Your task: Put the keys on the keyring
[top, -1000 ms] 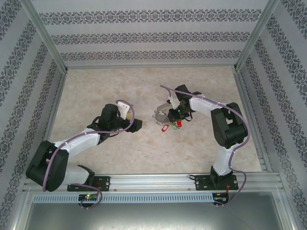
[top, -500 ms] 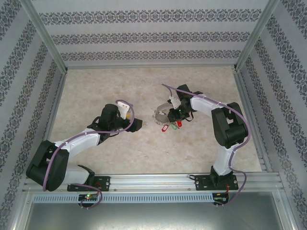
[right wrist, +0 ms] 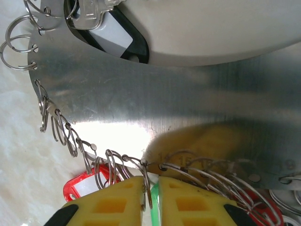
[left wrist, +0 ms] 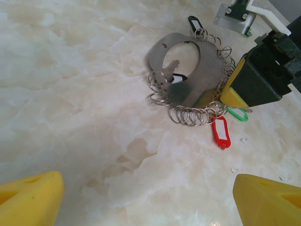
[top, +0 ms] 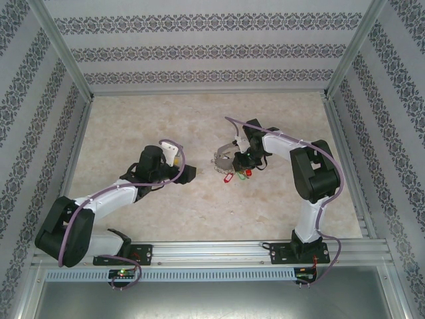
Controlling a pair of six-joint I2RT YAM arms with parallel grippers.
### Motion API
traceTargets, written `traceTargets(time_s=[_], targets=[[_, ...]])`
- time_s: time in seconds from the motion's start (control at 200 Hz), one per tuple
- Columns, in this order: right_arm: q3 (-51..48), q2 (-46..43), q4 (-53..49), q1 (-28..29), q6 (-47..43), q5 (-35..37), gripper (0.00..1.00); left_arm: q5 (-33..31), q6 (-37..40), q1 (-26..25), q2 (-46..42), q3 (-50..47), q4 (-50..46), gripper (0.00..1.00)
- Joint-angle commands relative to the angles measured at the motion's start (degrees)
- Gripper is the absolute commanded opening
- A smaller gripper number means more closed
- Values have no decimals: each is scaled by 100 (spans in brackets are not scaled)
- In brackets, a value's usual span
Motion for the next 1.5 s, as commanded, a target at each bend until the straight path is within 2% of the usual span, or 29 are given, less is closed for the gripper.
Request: traceTargets(time_s=[0.0,0.195,0.34,0.54,0.714,0.834,1.089,1.274,1.499], targets=[[16,7,-18,54,89,-6,15,-95,-72,76,-149,-121,112,93],[80,-72,-23,59,67,-1,18,-70,-86,78,-140,-120,111,93],[124,-108,-52,50,37,4,14,-70,-102,73,-114,-102,120,93],[119,-195,-70,37,48,8,21,-40,-107,75,-65,-106,158,93],[39,-276,-9,-33,55,26,20,-24,-113,73,-25,-107,190,93],[30,-276,-25,-67,24,-57,13,-19,-107,78,-14,-107,199,93],[16,-268,-28,-69,15,-89,18,9,-148,75,27,-122,234,93],[-15,-336,0,-96,8,-114,3,22,-135,78,34,-98,205,93],[12,-497,-43,-78,-171,-207,0,291,27,74,22,-98,381,94]])
